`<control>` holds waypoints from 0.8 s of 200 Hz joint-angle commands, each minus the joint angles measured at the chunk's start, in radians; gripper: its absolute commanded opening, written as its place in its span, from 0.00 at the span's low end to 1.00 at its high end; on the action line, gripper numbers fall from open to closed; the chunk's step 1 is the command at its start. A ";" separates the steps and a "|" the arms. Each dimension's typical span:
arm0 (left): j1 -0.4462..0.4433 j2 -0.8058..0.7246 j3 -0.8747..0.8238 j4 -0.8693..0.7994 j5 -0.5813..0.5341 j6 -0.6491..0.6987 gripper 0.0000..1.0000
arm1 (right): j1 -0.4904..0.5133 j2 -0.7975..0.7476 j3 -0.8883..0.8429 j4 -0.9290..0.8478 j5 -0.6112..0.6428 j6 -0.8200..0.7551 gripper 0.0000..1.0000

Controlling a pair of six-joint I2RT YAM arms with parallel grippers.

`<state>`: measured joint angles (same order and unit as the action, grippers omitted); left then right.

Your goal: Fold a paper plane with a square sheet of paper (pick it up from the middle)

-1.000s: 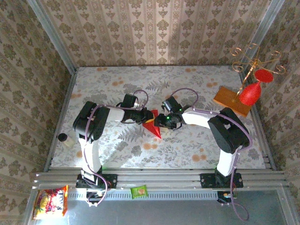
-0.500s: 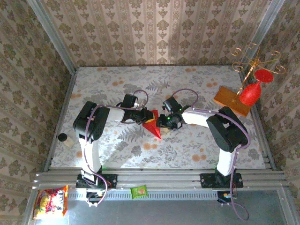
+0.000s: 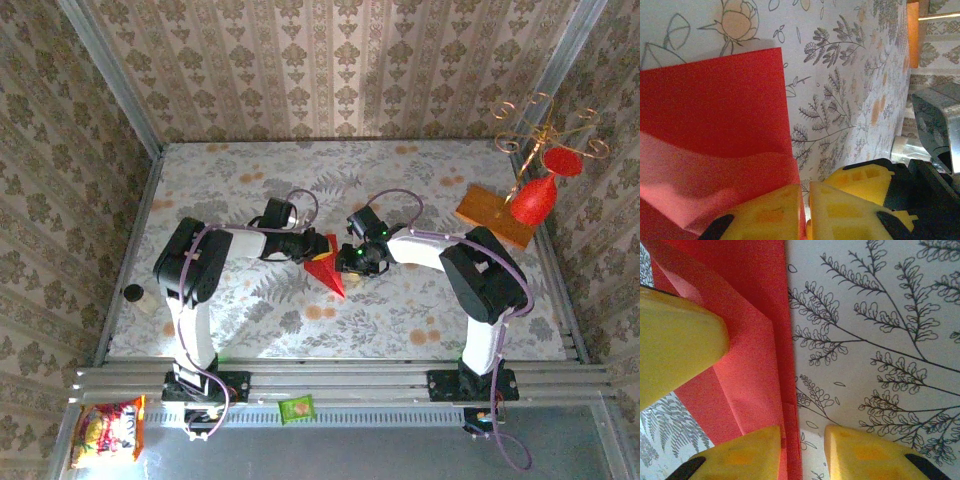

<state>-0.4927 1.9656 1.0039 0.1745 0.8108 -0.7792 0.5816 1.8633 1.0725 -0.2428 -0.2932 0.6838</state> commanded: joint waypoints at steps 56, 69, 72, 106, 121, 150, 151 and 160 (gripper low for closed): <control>-0.015 -0.003 0.038 -0.058 -0.001 0.048 0.13 | 0.026 0.016 -0.008 -0.012 0.012 0.012 0.31; -0.017 0.002 0.041 -0.062 -0.001 0.049 0.13 | 0.026 -0.003 -0.015 -0.005 0.014 0.016 0.31; -0.017 0.002 0.041 -0.064 0.000 0.049 0.13 | 0.026 -0.008 -0.017 -0.002 0.014 0.015 0.31; -0.018 -0.001 0.048 -0.082 -0.011 0.062 0.13 | 0.023 -0.078 -0.026 0.000 0.027 0.013 0.33; -0.018 0.001 0.050 -0.088 -0.011 0.063 0.13 | 0.023 -0.094 -0.029 -0.002 0.026 0.010 0.34; -0.020 0.007 0.057 -0.095 -0.013 0.066 0.13 | 0.023 -0.094 -0.031 0.000 0.025 0.008 0.36; -0.020 0.007 0.057 -0.095 -0.012 0.066 0.13 | 0.023 -0.094 -0.031 0.001 0.024 0.008 0.36; -0.020 0.008 0.058 -0.095 -0.014 0.068 0.13 | 0.024 -0.089 -0.031 0.003 0.020 0.008 0.37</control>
<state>-0.5045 1.9659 1.0325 0.0998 0.8036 -0.7399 0.6003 1.7882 1.0519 -0.2352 -0.2794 0.6872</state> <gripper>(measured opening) 0.130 0.363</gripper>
